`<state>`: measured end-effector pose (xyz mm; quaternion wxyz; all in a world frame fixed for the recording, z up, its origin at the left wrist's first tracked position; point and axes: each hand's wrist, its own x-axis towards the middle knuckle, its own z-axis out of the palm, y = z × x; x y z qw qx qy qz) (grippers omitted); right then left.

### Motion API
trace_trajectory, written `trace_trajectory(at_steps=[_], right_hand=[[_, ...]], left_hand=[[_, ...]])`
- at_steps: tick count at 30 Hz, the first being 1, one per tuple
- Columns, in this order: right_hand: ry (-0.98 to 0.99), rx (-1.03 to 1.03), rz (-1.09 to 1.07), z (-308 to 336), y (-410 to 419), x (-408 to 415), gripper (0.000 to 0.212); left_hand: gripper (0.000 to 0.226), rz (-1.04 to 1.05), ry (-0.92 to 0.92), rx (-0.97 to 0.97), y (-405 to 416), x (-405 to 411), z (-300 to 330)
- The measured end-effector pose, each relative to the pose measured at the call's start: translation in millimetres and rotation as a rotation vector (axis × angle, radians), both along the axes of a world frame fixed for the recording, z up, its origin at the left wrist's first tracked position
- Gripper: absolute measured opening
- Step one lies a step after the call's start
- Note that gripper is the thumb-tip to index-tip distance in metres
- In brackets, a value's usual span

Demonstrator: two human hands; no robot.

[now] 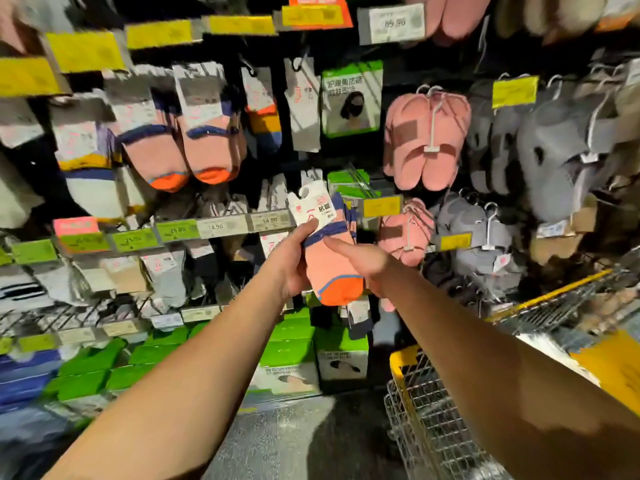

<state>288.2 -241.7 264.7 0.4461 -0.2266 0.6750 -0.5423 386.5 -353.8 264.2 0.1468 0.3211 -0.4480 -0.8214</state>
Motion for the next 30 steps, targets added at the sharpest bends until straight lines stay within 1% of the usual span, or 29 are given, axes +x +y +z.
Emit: trace_trajectory(at_steps=[1, 3, 4, 6, 7, 9, 11, 12, 13, 15, 16, 18, 20, 22, 23, 26, 28, 30], right_hand=[[0.025, -0.040, 0.016, 1.4, -10.9, 4.2, 0.040], [0.173, -0.078, 0.029, 10.0, -20.8, 13.8, 0.074], [0.206, -0.115, 0.003, 15.2, -23.1, 20.0, 0.078], [0.224, -0.201, -0.050, 20.9, -32.2, 29.7, 0.063], [0.240, -0.235, -0.071, 22.6, -37.8, 33.7, 0.061], [0.291, -0.312, -0.104, 29.9, -47.8, 43.7, 0.061], [0.350, -0.370, -0.133, 40.7, -57.3, 53.1, 0.050], [0.371, -0.395, -0.127, 45.7, -61.5, 56.7, 0.044], [0.384, -0.411, -0.114, 50.0, -65.3, 60.1, 0.040], [0.416, -0.442, -0.109, 57.6, -73.1, 65.3, 0.038], [0.410, -0.458, -0.098, 61.1, -76.3, 68.0, 0.037], [0.391, -0.429, -0.035, 67.2, -83.2, 75.4, 0.030], [0.355, -0.405, 0.023, 70.9, -88.8, 82.3, 0.022], [0.307, -0.409, 0.060, 73.7, -93.2, 87.9, 0.011], [0.293, -0.409, 0.079, 75.1, -95.7, 90.6, 0.007], [0.256, -0.432, 0.124, 77.4, -101.7, 95.8, 0.006], [0.266, -0.461, 0.161, 79.2, -105.2, 96.7, 0.003], [0.274, -0.486, 0.189, 81.5, -109.6, 95.8, 0.004]], left_hand=[[0.057, 0.033, -0.007, -0.022, -4.8, 8.0, 2.9], [0.052, 0.098, -0.002, -0.045, -9.8, 23.0, 9.5], [0.049, 0.124, 0.011, -0.051, -12.2, 29.9, 11.5], [0.042, 0.170, 0.043, -0.064, -15.5, 41.5, 15.8], [0.041, 0.196, 0.056, -0.073, -16.7, 47.0, 18.4], [0.046, 0.248, 0.090, -0.091, -19.1, 56.5, 23.2], [0.052, 0.308, 0.127, -0.102, -24.5, 63.7, 27.3], [0.050, 0.333, 0.163, -0.112, -27.7, 67.6, 29.9], [0.042, 0.361, 0.191, -0.129, -30.2, 71.5, 33.0], [0.028, 0.412, 0.226, -0.165, -33.6, 80.6, 40.8], [0.027, 0.430, 0.242, -0.175, -34.9, 84.3, 44.1], [0.031, 0.478, 0.239, -0.222, -36.6, 90.6, 48.0], [0.042, 0.547, 0.198, -0.272, -36.9, 95.6, 51.3], [0.057, 0.615, 0.108, -0.324, -38.9, 100.4, 54.2], [0.058, 0.644, 0.052, -0.369, -39.3, 103.3, 57.7], [0.055, 0.693, -0.102, -0.504, -45.5, 110.3, 62.6], [0.061, 0.707, -0.148, -0.548, -48.9, 112.1, 63.4], [0.056, 0.731, -0.116, -0.545, -52.9, 113.6, 62.9]])
